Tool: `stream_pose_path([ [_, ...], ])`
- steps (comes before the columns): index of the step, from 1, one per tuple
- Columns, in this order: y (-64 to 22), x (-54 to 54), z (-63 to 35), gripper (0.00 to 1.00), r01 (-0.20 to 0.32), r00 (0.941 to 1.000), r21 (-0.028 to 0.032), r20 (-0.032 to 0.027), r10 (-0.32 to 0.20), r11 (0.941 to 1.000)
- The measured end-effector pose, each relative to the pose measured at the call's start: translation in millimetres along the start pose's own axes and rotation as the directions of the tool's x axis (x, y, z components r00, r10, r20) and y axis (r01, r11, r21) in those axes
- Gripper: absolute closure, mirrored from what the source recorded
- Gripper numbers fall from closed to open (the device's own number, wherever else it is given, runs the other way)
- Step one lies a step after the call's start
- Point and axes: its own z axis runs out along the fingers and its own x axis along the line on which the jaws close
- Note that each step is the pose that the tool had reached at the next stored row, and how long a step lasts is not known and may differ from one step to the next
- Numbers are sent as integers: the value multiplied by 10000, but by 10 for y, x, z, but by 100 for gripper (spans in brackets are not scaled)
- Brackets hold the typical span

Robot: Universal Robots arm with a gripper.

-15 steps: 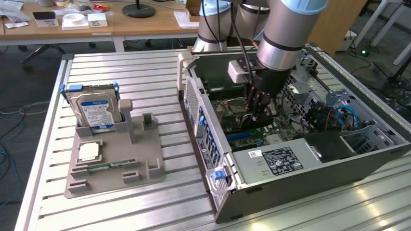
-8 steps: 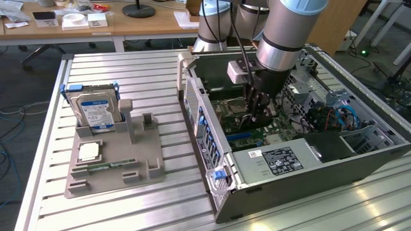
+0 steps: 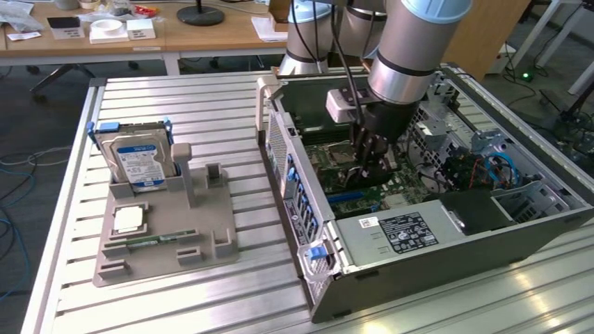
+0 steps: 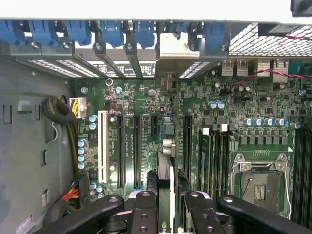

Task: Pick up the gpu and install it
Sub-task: 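Insert the gpu into the slot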

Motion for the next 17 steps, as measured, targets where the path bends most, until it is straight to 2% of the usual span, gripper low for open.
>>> stream_pose_path([
  [8,19,-17,12,74,1,10000,0,0,-1,10000],
  [17,58,-16,72,74,3,10000,9,3,-3,10000],
])
